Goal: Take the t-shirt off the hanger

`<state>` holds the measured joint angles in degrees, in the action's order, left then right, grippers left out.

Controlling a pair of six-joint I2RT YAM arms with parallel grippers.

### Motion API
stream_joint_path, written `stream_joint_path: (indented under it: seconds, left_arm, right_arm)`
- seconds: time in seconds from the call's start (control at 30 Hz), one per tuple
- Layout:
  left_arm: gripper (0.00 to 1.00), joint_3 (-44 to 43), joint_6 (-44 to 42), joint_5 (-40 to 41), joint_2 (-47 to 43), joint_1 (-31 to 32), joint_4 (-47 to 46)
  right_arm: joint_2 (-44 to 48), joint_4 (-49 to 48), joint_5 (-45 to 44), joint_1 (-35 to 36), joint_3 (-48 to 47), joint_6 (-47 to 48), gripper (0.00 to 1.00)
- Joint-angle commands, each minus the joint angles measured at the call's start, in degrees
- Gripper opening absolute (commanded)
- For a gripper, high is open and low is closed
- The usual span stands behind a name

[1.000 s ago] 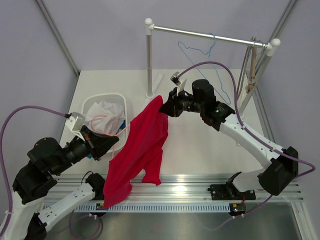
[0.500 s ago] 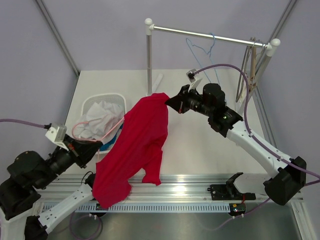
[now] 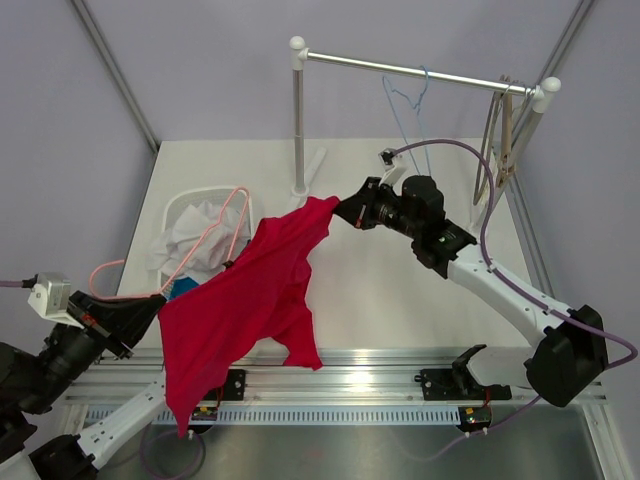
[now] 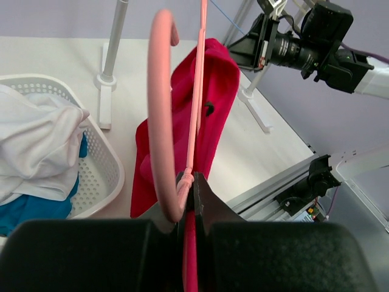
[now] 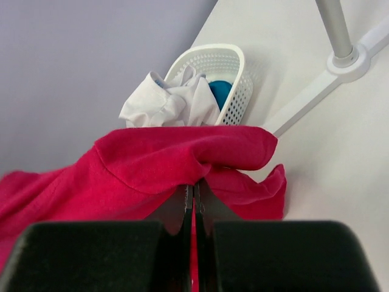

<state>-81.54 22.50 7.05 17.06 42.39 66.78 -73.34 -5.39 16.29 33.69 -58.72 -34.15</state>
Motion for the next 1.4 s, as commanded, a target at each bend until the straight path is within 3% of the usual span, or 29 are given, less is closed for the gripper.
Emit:
stream_joint_path:
  seconds: [0.0, 0.13, 0.2, 0.27, 0.47, 0.5, 0.73, 0.87, 0.93, 1.1, 1.37]
  left_arm:
    - [0.00, -2.75, 0.26, 3.32, -0.80, 0.41, -1.66]
    - [0.00, -3.02, 0.26, 5.09, -1.15, 0.41, -4.20]
    - [0.00, -1.27, 0.00, 3.33, -0.01, 0.41, -7.45]
    - [0.00, 1.02, -0.35, 0.52, 1.47, 0.41, -12.78]
    - [0.00, 10.60, 0.87, -2.48, 7.01, 0.50, -26.15]
    - [0.00, 11.39, 1.40, -2.30, 8.76, 0.41, -27.66]
    - [0.00, 16.41, 5.88, -3.71, 18.51, 0.41, -38.74]
    - [0.00, 15.45, 6.94, -3.88, 23.89, 0.41, -41.21]
    - [0.00, 15.27, 7.55, -4.67, 25.21, 0.41, -41.64]
    - [0.00, 16.06, 8.87, -4.15, 27.15, 0.41, -41.74]
    - [0.00, 17.81, 11.34, -2.05, 26.89, 0.41, -41.74]
  right_arm:
    - [2.06, -1.65, -1.10, -0.65, 1.24, 1.27, 0.00]
    - [3.20, 4.06, 1.62, 2.95, 0.54, 6.10, 0.00]
    - [2.94, 9.91, 0.07, 8.37, -1.47, 9.96, 0.00]
    - [2.15, 13.28, -2.04, 11.91, -2.97, 11.73, 0.07]
    - [9.17, 13.56, -10.13, 14.38, -0.43, 6.38, 0.55]
    - [11.62, 14.69, -11.36, 14.38, -0.43, 5.86, 0.59]
    - [17.62, 7.95, -10.24, 17.54, 1.41, 3.04, 0.61]
    - [12.18, 1.09, -10.05, 24.47, 0.80, 1.72, 0.63]
    - [8.14, -1.72, -11.02, 26.24, 0.45, 1.46, 0.69]
    - [0.68, -5.16, -9.97, 30.64, -1.48, 1.02, 0.71]
    - [-4.88, -10.87, -10.23, 31.79, -1.05, -2.67, 0.55]
